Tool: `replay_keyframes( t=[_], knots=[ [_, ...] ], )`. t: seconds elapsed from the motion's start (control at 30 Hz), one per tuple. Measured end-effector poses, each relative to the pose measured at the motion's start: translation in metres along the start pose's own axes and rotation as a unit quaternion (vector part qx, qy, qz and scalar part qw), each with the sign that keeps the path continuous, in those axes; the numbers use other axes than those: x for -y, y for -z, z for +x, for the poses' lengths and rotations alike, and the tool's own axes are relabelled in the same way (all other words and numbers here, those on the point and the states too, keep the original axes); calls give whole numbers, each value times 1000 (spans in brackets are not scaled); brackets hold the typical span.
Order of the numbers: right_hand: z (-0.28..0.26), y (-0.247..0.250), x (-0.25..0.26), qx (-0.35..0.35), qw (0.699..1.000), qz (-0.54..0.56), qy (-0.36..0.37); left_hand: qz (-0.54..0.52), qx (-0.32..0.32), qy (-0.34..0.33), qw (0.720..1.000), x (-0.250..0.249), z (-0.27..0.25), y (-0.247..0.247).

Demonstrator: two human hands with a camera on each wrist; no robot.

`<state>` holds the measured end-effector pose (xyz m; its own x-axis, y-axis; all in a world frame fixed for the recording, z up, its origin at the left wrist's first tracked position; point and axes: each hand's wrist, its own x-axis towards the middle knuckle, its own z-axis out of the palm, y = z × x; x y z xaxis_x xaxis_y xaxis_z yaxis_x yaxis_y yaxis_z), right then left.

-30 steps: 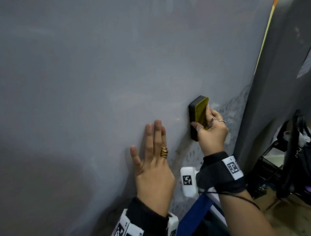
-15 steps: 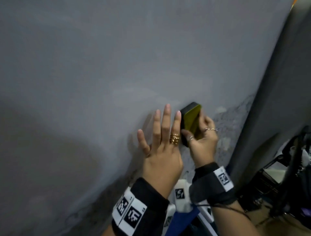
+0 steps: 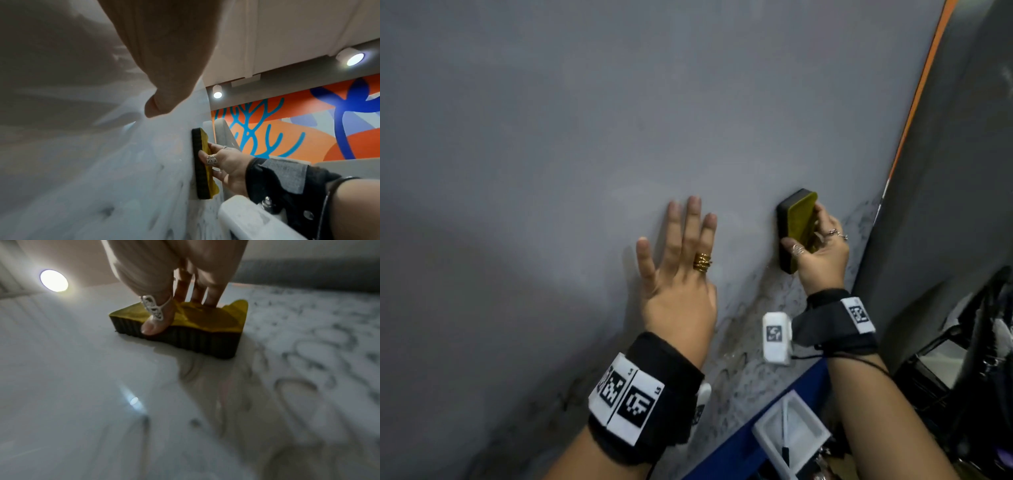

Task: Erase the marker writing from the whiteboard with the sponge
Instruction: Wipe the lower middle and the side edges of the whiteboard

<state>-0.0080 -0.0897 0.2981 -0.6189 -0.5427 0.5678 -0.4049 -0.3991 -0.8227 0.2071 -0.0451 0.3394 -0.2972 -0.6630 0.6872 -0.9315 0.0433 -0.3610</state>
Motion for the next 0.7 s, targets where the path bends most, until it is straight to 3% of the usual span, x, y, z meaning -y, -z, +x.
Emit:
replay_keyframes(
  t=[0.13,0.3,0.37,0.53,0.7],
  knots=[
    [2,-1,-1,7,1000,2,-2,-10,31,38,999,-19,5,11],
    [-63,-25,28,98,990,0,100,-67,40,92,993,-50,2,21],
    [-79,-31,29,100,988,13,117,-80,39,99,991,-53,1,20],
    [-64,-23,15,90,981,-8,171,-87,11,90,992,-42,1,10],
    [-33,-9,-1,64,991,-2,120,-96,6,23,995,-17,1,-6]
  ],
)
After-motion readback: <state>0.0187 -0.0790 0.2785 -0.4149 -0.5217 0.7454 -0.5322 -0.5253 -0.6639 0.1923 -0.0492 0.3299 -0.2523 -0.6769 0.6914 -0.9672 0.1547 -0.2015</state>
